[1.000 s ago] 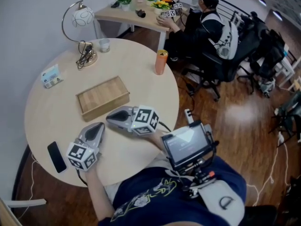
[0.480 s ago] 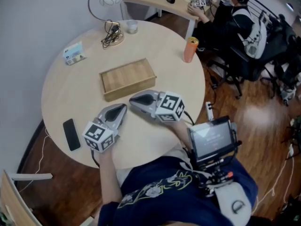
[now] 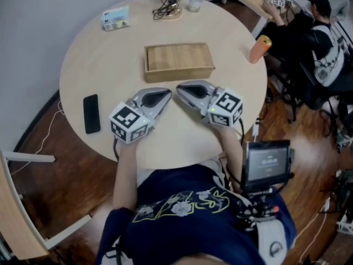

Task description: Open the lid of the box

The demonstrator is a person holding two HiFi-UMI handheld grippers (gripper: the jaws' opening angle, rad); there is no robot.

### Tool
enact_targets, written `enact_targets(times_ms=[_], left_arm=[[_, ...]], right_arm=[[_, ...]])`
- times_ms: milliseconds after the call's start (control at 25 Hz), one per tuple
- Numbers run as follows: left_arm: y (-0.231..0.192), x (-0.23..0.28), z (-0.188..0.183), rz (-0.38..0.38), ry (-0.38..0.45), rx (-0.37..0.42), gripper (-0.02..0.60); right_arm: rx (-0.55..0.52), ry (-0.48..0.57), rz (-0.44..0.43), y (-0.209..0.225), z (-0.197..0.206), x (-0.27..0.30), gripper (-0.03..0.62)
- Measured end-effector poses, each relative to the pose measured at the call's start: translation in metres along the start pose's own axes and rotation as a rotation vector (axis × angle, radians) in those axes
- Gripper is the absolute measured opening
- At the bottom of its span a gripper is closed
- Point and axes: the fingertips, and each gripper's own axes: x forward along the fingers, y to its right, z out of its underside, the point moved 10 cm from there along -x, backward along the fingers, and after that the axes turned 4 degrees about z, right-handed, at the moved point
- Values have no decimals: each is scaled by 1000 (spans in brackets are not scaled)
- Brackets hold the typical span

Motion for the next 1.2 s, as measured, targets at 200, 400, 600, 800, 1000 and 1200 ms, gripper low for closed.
enact_targets(times_ms=[200,400,600,800,1000,1200], left_arm=[[2,-4,-1,4,-7,2,0],[2,-6,1,-6,-6,-4,0],[4,-6,0,-4,-6,-5,0],[4,-7,1,-10,-11,-8,0],[2,-6,1,-9,-9,-7,0],[1,-6,1,-9,-9,-9,0]], right_arm=[[-10,-18,-1,-2,-1,2,0],[-8,-12,-4,-3,0,3,0],[-12,-15,-3,-4,-1,2,0],[-9,-18,-8,-4,0,3,0],[-6,-18,14,-4,-2,0,0],[-7,-16,16,-3,2,-3,0]])
